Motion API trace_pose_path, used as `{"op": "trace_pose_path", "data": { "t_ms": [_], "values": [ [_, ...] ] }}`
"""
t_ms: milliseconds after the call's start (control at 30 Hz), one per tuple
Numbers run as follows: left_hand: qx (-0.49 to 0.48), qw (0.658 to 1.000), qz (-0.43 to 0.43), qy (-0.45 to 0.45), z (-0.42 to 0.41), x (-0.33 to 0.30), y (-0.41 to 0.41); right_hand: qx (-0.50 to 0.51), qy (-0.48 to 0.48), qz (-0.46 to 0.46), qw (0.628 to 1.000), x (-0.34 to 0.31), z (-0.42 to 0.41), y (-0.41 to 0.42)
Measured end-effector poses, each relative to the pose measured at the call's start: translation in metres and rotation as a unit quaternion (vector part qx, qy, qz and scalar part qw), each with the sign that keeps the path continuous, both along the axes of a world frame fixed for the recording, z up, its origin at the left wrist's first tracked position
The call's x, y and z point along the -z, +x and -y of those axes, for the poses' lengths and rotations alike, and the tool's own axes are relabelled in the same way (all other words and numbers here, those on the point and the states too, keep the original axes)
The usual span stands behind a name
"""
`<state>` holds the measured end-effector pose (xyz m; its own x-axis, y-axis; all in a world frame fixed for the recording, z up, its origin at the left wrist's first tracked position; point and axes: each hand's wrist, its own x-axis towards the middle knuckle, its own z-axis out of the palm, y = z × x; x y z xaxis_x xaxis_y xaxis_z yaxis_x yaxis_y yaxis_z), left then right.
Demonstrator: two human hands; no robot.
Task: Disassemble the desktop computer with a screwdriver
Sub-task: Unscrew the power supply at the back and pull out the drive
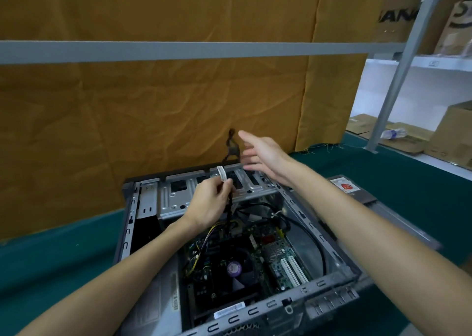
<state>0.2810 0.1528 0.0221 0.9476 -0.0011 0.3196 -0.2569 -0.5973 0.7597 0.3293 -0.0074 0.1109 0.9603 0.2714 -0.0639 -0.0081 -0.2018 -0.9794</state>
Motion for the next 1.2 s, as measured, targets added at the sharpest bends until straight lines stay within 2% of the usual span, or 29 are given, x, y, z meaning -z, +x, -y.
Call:
{"op": "trace_pose_path", "data": {
  "t_ms": [67, 133, 233, 300, 367, 467, 633, 767, 1000, 1200],
  "values": [
    [-0.013, 1.000, -0.010, -0.024, -0.004, 0.000, 0.002, 0.047, -0.114, 0.115, 0.986, 0.017, 0.015, -0.014],
    [-0.020, 0.998, -0.023, -0.049, -0.008, -0.003, 0.004, 0.039, -0.158, 0.177, 0.971, 0.038, 0.032, -0.028],
    [-0.015, 0.996, -0.029, -0.079, -0.010, -0.005, 0.005, -0.104, -0.266, 0.100, 0.953, 0.066, 0.038, -0.048],
    [-0.015, 0.995, -0.032, -0.088, -0.011, -0.004, 0.005, -0.167, -0.361, 0.082, 0.914, 0.081, 0.030, -0.050],
    [-0.017, 0.995, -0.032, -0.089, -0.011, -0.004, 0.004, -0.186, -0.424, 0.090, 0.882, 0.091, 0.016, -0.043],
    [-0.012, 0.997, -0.018, -0.080, -0.014, -0.005, 0.002, -0.212, -0.451, 0.092, 0.862, 0.103, -0.005, -0.028],
    [-0.067, 0.995, 0.026, 0.069, -0.025, -0.003, -0.001, -0.218, -0.457, 0.135, 0.852, 0.116, -0.013, -0.019],
    [-0.091, 0.986, 0.048, 0.128, -0.026, -0.003, 0.002, -0.211, -0.483, 0.155, 0.836, 0.125, -0.016, -0.017],
    [-0.084, 0.978, 0.081, 0.172, -0.032, 0.002, 0.007, -0.212, -0.532, 0.125, 0.810, 0.125, -0.024, -0.007],
    [-0.062, 0.980, 0.080, 0.170, -0.029, 0.006, 0.011, -0.207, -0.541, 0.145, 0.802, 0.133, -0.023, -0.002]
  ]
}}
